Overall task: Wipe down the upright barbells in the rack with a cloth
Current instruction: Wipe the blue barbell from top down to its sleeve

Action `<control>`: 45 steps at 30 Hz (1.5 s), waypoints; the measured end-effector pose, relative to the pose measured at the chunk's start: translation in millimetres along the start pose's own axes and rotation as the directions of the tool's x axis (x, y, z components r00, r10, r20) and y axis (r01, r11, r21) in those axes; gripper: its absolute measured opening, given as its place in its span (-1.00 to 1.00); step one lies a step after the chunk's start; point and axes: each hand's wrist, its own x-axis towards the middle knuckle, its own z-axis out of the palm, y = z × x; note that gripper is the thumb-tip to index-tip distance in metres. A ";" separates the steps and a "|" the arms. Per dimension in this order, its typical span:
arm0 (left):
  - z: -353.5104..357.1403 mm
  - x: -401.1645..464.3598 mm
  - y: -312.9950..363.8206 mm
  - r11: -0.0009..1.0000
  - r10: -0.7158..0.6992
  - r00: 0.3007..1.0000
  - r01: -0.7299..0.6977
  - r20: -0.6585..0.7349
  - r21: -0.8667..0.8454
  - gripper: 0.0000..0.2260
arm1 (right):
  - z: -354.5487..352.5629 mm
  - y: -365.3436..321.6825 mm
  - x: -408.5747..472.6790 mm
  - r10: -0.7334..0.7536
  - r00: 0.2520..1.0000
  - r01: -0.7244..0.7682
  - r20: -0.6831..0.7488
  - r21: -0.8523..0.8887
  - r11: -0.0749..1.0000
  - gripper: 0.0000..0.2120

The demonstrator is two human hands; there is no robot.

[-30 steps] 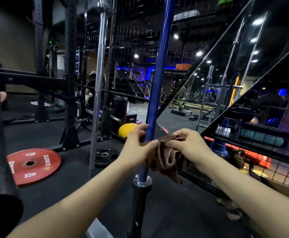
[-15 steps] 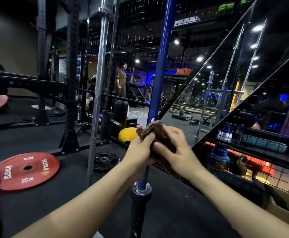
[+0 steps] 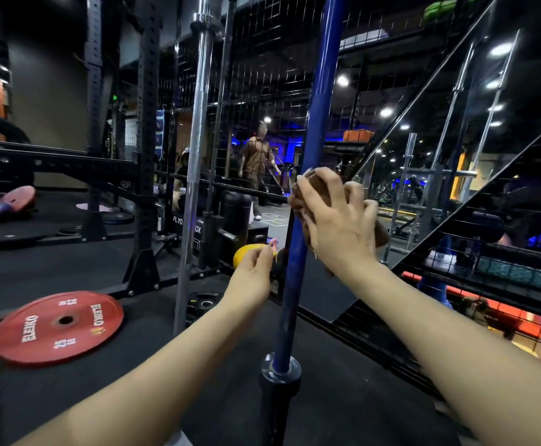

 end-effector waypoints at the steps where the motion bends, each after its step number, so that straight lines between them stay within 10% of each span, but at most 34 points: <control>1: -0.4 2.4 -5.7 1.000 -0.010 1.000 0.010 0.003 0.018 -0.75 | 7.1 -0.2 -3.2 -0.027 1.000 0.027 0.005 -0.043 0.999 -0.48; 16: 10.0 7.8 -53.7 0.991 -0.120 0.984 0.126 0.130 -0.035 -0.77 | 63.7 -7.9 -78.6 -0.338 0.938 0.339 -0.073 -0.004 0.941 -0.57; 24: 8.2 10.0 -59.0 0.983 -0.162 0.978 0.171 0.134 -0.066 -0.69 | 56.0 -1.2 -23.3 -0.163 0.976 0.178 -0.145 0.102 0.979 -0.59; 34: 2.0 -9.0 -75.9 0.968 -0.231 0.961 0.244 0.155 -0.067 -0.71 | 63.8 -7.6 -115.3 -0.404 0.915 0.401 0.009 0.109 0.910 -0.51; 45: -4.1 -3.5 -96.8 0.970 -0.234 0.967 0.239 0.104 -0.038 -0.67 | 87.9 -15.3 -144.3 -0.303 0.953 0.304 -0.026 0.069 0.950 -0.40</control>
